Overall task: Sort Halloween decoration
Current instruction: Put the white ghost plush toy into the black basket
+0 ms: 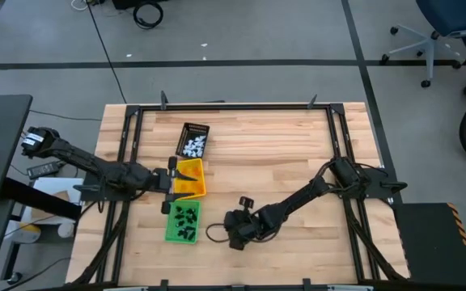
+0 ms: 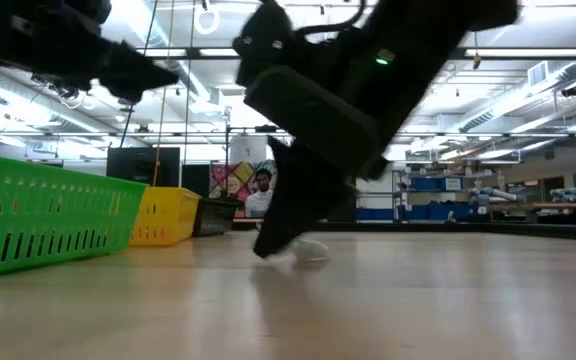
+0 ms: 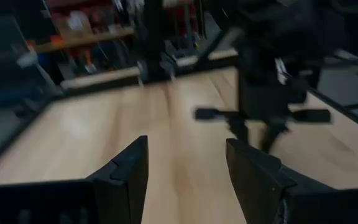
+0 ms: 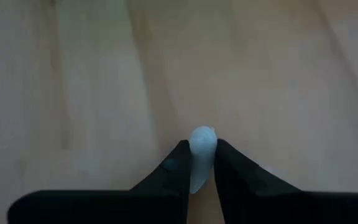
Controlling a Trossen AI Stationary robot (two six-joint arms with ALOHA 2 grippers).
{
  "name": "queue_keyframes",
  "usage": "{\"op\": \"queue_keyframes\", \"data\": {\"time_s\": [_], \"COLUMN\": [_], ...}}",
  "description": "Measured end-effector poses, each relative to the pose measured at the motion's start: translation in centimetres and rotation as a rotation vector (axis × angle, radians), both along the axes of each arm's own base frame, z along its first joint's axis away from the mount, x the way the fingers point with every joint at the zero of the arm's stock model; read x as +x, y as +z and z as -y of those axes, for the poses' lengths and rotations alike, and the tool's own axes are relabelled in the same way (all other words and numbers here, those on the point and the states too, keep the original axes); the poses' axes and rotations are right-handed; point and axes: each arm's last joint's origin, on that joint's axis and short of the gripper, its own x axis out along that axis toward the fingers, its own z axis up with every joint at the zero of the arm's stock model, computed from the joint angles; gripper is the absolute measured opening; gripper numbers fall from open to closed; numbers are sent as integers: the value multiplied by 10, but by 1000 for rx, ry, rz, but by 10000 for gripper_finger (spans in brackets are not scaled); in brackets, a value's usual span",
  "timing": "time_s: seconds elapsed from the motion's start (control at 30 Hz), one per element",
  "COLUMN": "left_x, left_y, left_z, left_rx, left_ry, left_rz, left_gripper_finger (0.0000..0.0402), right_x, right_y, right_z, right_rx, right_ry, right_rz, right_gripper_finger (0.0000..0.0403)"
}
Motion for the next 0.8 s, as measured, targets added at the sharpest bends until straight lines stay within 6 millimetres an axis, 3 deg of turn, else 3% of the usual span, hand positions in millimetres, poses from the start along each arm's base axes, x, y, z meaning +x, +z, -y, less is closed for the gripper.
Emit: {"op": "queue_keyframes", "data": {"time_s": [0.23,0.4,0.63,0.8], "left_x": [-9,-16,-18,-18], "left_y": [-13,-20,-26,-26], "left_z": [16,23,22,24], "left_rx": [-85,-166,-323,-402], "left_ry": [54,128,179,130], "left_rz": [-127,-189,-245,-266], "left_gripper_finger": [189,189,189,189], "right_x": [21,34,57,75], "right_y": [14,26,46,57], "right_z": [29,62,131,184], "right_rx": [-59,-166,-377,-423], "right_ry": [125,164,112,128], "right_rz": [-45,-120,-126,5], "right_gripper_finger": [67,67,67,67]}}
